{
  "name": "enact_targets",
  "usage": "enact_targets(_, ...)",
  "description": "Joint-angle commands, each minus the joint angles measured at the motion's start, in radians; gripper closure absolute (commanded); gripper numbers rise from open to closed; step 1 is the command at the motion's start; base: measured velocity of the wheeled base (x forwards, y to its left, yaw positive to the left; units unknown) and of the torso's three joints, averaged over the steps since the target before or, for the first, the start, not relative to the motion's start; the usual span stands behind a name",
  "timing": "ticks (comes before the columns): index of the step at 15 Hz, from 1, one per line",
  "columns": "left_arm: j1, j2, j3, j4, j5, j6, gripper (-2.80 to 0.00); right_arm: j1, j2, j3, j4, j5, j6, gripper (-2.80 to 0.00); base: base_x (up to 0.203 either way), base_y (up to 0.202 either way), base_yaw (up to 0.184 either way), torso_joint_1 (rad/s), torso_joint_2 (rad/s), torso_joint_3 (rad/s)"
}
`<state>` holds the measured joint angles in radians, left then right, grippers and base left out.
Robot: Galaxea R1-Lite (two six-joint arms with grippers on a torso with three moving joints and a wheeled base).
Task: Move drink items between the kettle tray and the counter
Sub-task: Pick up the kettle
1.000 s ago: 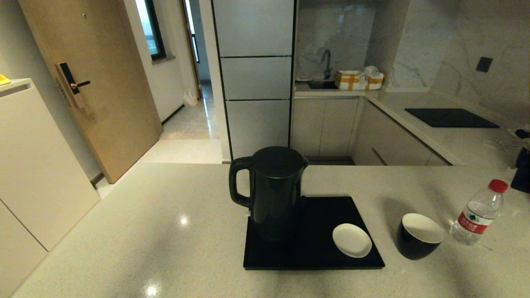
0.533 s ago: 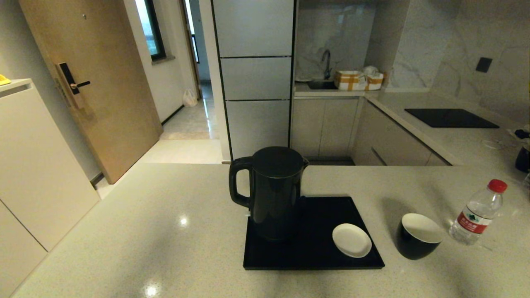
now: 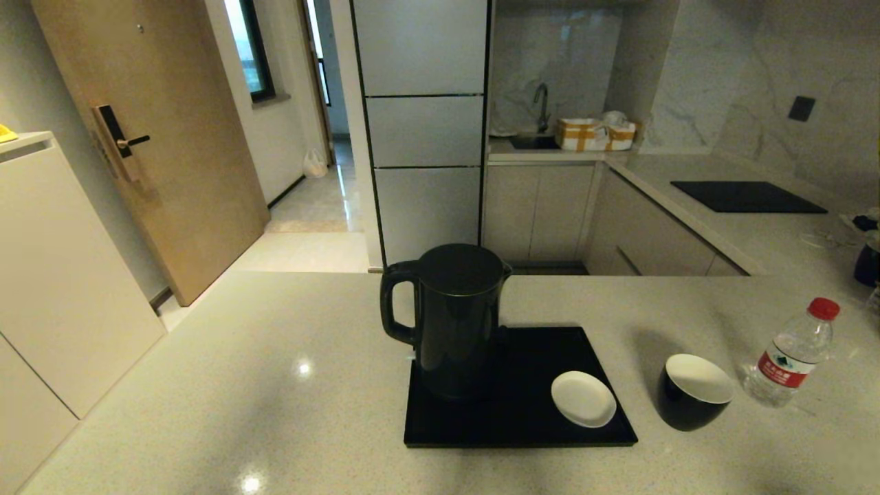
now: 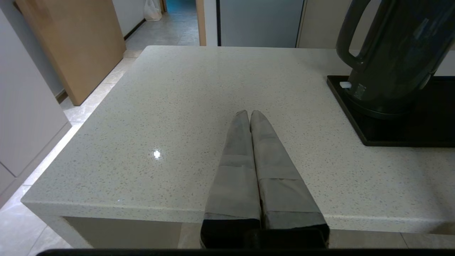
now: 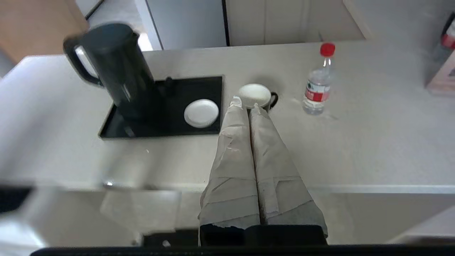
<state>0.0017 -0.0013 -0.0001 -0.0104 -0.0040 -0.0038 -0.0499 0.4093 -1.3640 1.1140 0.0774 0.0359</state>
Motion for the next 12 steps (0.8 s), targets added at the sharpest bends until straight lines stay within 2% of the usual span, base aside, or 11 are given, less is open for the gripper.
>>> enact_targets(1, 0.001, 0.001, 0.0, 0.0, 0.001, -0.001, 0.0, 0.023, -0.26, 0.141, -0.01, -0.003, -0.031, 0.0, 0.0, 0.0, 0.0, 0.0, 0.0, 0.0)
enact_targets(4, 0.0, 0.0, 0.0, 0.0, -0.001, -0.001, 0.0, 0.037, -0.389, 0.411, -0.191, -0.02, -0.083, 0.0, 0.0, 0.0, 0.0, 0.0, 0.0, 0.0)
enact_targets(7, 0.0, 0.0, 0.0, 0.0, -0.001, -0.001, 0.0, 0.041, -0.404, 0.71, -0.475, -0.006, -0.099, 0.0, 0.0, 0.0, 0.0, 0.0, 0.0, 0.0)
enact_targets(8, 0.0, 0.0, 0.0, 0.0, 0.001, -0.001, 0.0, 0.041, -0.406, 0.836, -0.618, -0.002, -0.102, 0.0, 0.0, 0.0, 0.0, 0.0, 0.0, 0.0)
enact_targets(11, 0.001, 0.0, 0.0, 0.0, -0.001, -0.001, 0.0, 0.042, -0.409, 1.25, -1.163, 0.047, -0.125, 0.0, 0.0, 0.0, 0.0, 0.0, 0.0, 0.0)
enact_targets(12, 0.0, 0.0, 0.0, 0.0, -0.001, -0.001, 0.0, 0.042, -0.409, 1.336, -1.278, 0.07, -0.129, 0.0, 0.0, 0.0, 0.0, 0.0, 0.0, 0.0)
